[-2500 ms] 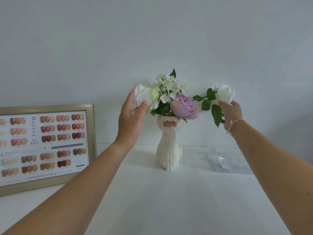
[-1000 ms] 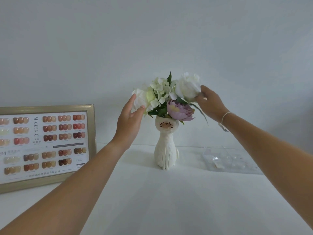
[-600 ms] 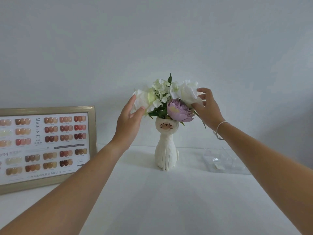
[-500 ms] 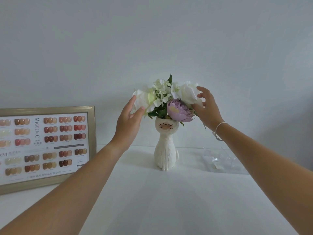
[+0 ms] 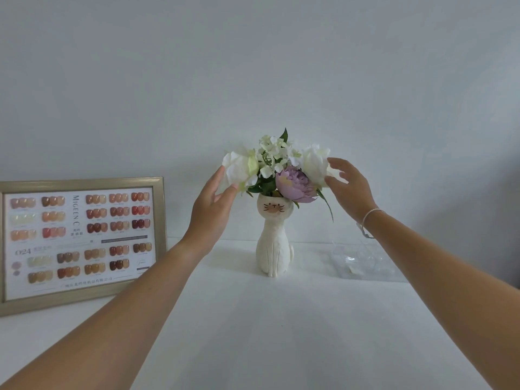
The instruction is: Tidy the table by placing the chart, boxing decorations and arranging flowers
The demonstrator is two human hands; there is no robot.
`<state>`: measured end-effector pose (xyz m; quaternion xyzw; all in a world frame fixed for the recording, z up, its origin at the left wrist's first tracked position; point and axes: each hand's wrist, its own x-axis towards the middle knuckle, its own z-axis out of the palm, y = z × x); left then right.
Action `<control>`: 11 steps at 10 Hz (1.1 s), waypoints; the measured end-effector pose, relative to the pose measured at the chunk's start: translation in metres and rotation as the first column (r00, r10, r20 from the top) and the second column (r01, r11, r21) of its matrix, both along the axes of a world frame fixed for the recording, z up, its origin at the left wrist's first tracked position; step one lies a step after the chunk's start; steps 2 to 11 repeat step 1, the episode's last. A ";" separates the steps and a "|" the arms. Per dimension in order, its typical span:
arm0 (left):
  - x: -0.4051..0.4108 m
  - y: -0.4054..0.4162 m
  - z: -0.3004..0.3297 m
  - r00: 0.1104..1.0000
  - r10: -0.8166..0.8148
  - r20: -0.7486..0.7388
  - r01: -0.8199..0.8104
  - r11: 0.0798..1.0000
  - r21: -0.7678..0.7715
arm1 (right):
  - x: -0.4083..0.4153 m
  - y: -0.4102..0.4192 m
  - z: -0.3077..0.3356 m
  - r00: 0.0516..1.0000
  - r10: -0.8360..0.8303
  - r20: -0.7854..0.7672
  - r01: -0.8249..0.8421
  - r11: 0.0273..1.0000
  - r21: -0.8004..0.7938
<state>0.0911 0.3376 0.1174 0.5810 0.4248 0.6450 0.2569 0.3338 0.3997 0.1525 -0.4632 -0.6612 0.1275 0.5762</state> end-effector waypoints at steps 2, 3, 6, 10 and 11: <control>0.000 -0.015 -0.010 1.000 0.002 -0.008 -0.002 1.000 -0.014 | 0.005 -0.018 -0.008 0.999 -0.020 -0.029 0.020 1.000 0.007; 0.000 -0.015 -0.010 1.000 0.002 -0.008 -0.002 1.000 -0.014 | 0.005 -0.018 -0.008 0.999 -0.020 -0.029 0.020 1.000 0.007; 0.000 -0.015 -0.010 1.000 0.002 -0.008 -0.002 1.000 -0.014 | 0.005 -0.018 -0.008 0.999 -0.020 -0.029 0.020 1.000 0.007; 0.000 -0.015 -0.010 1.000 0.002 -0.008 -0.002 1.000 -0.014 | 0.005 -0.018 -0.008 0.999 -0.020 -0.029 0.020 1.000 0.007; 0.000 -0.015 -0.010 1.000 0.002 -0.008 -0.002 1.000 -0.014 | 0.005 -0.018 -0.008 0.999 -0.020 -0.029 0.020 1.000 0.007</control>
